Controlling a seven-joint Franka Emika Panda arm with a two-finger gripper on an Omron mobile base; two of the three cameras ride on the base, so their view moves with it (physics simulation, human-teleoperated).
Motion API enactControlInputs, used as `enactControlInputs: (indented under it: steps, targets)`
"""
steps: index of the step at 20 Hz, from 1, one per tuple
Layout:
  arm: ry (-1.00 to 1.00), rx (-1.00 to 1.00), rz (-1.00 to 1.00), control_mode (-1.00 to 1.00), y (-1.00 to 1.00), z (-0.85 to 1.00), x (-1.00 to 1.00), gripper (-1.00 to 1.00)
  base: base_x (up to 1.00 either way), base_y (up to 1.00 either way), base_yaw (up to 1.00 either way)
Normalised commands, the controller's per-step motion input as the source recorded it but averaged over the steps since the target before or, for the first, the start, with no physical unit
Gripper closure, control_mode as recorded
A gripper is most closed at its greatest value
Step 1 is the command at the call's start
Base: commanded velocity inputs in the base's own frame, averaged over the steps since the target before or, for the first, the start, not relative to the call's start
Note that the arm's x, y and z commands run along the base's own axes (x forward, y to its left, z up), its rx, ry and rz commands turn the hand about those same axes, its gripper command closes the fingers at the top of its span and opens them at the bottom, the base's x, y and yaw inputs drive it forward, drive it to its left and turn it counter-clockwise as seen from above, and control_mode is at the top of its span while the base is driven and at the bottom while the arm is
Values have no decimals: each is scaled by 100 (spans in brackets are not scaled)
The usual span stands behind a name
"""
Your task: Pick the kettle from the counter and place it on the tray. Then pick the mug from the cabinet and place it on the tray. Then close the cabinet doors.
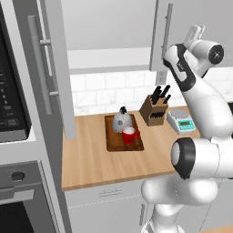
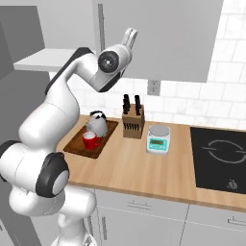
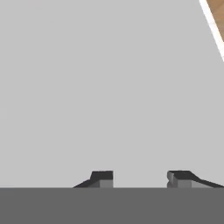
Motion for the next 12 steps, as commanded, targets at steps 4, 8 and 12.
enactControlInputs:
  steps: [4,8,12]
  targets:
    - [11,0,0,-100,18,-55,97,-100,0,0,0]
    - [0,0,0,-100,19,-32,41,-100,0,0,0]
    - [0,-2,0,-100,8,0,-16,-100,0,0,0]
